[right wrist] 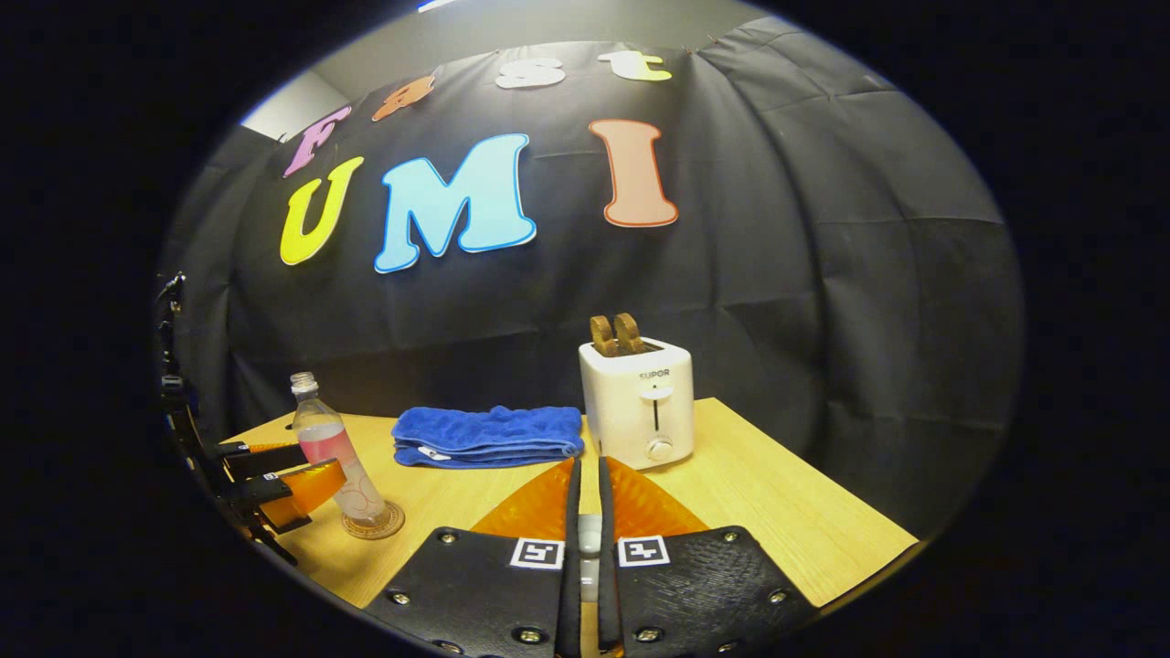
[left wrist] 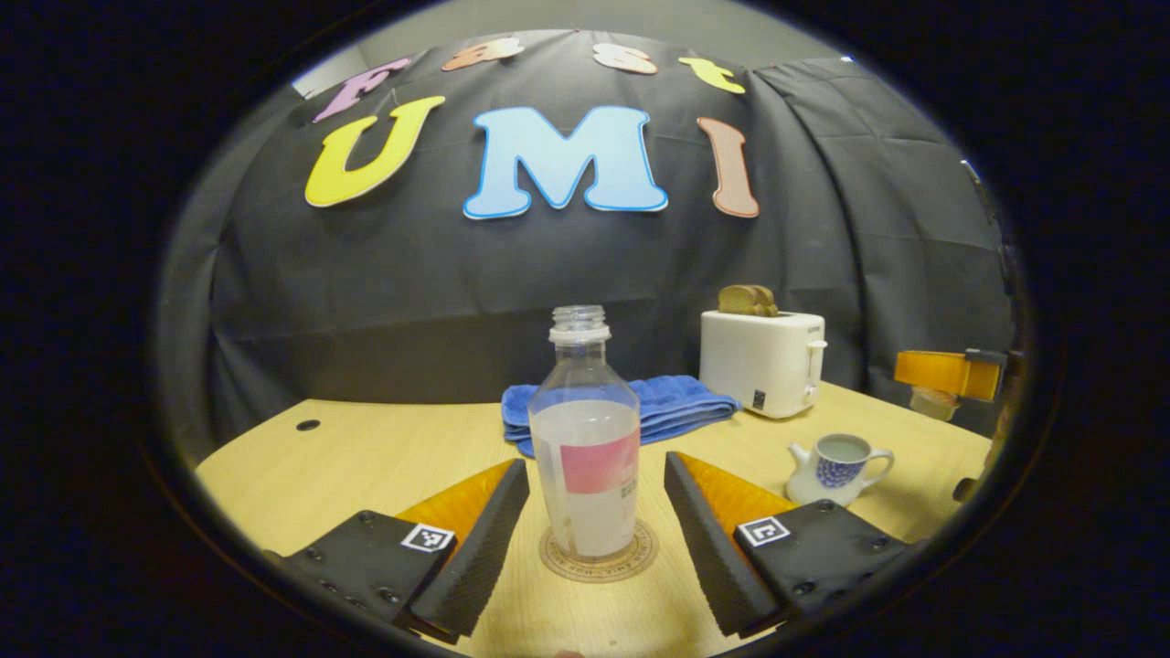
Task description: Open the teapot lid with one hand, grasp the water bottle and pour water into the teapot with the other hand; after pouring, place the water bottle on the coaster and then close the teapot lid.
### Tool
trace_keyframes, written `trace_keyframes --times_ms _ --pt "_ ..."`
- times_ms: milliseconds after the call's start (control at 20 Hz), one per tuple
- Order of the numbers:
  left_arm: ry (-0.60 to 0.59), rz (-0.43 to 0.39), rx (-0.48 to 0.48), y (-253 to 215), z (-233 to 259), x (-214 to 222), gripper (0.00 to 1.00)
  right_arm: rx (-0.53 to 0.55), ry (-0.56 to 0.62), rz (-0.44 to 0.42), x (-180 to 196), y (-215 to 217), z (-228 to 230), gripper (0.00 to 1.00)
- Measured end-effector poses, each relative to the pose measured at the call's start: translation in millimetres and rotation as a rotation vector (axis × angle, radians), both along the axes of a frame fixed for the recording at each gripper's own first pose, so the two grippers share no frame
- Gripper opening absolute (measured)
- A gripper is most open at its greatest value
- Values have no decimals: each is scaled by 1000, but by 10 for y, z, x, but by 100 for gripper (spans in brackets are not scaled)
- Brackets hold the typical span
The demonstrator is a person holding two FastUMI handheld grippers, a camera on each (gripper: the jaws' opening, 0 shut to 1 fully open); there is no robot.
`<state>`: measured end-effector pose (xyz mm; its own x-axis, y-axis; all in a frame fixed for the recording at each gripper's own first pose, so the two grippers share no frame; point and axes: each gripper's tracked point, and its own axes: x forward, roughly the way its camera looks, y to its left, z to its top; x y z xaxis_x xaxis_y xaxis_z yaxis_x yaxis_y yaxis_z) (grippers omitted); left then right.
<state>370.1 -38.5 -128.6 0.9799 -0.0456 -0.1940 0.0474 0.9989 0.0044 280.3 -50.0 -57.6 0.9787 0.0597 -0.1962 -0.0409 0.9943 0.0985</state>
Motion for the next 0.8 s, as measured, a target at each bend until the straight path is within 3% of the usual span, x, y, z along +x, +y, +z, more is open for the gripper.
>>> trace_keyframes --times_ms 150,400,800 --pt "-37 -8 -34 -60 74 -40 100 59 -14 55 109 160 -36 7" --pt "-88 -4 -56 -39 183 -87 100 24 -74 102 255 411 -43 7" --pt "-106 -29 -76 -91 260 -189 100 -28 -56 61 484 544 -263 7"
